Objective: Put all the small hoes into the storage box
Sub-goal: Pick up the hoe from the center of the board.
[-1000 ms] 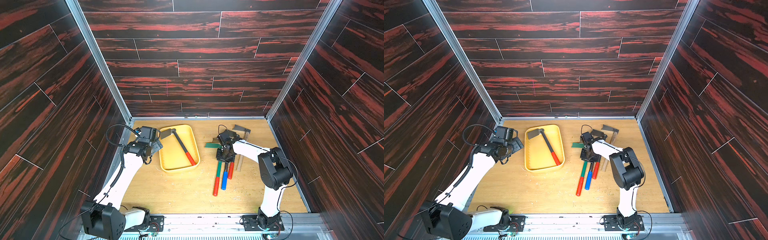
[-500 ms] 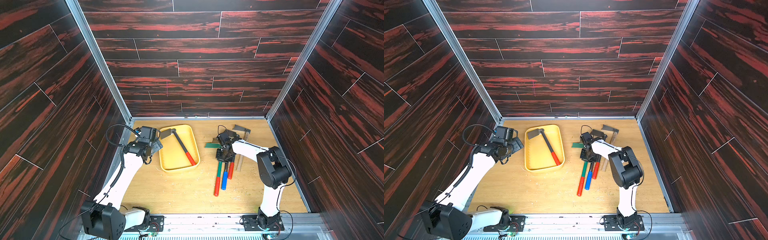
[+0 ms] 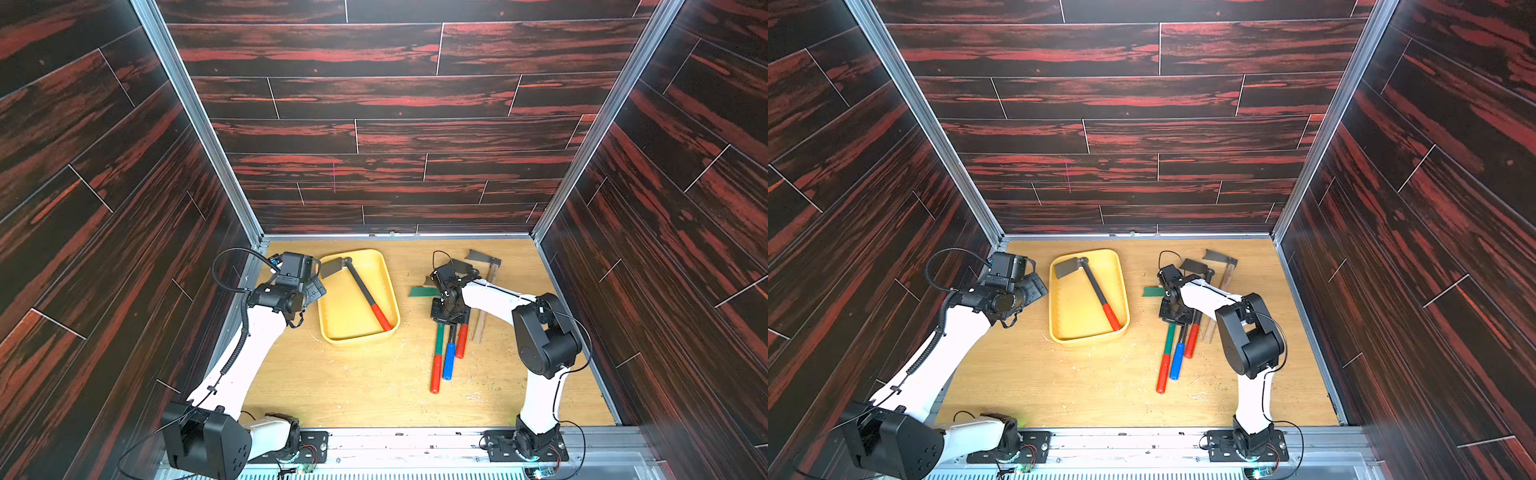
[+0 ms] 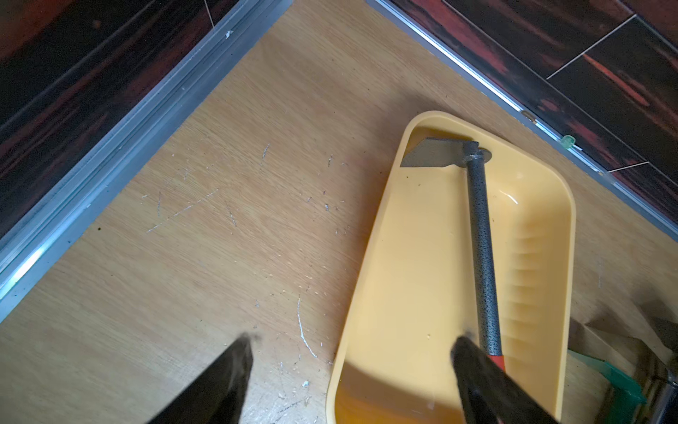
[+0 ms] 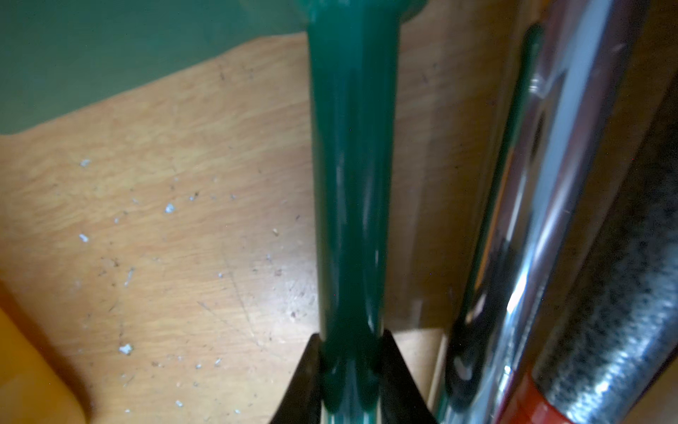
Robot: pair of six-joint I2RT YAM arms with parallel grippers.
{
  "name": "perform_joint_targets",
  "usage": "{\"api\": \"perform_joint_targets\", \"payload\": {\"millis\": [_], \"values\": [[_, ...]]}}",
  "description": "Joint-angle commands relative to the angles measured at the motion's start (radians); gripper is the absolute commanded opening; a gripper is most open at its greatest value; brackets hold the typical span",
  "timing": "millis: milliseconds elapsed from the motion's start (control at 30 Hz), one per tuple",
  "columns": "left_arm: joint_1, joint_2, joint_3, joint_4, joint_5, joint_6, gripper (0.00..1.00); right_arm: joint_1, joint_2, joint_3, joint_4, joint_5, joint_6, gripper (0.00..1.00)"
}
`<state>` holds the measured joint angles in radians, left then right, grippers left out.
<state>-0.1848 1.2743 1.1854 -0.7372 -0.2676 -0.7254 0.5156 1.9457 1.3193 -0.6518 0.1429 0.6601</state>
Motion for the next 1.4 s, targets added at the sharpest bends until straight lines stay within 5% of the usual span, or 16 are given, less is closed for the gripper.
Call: {"api": "perform_joint_targets", "payload": {"millis": [0, 733, 1367], "values": [[0.004, -0.002, 0.017, -0.005, 0.001, 0.004, 0.88, 0.012, -0.052, 0.040, -0.018, 0.007, -0.013, 0.13], [0.005, -0.024, 0.014, -0.015, -0.004, -0.008, 0.88, 0.030, -0.199, 0.112, -0.082, 0.027, -0.042, 0.11], [0.005, -0.032, 0.026, -0.033, 0.002, 0.008, 0.88, 0.065, -0.042, 0.516, -0.217, 0.012, -0.021, 0.10]]}}
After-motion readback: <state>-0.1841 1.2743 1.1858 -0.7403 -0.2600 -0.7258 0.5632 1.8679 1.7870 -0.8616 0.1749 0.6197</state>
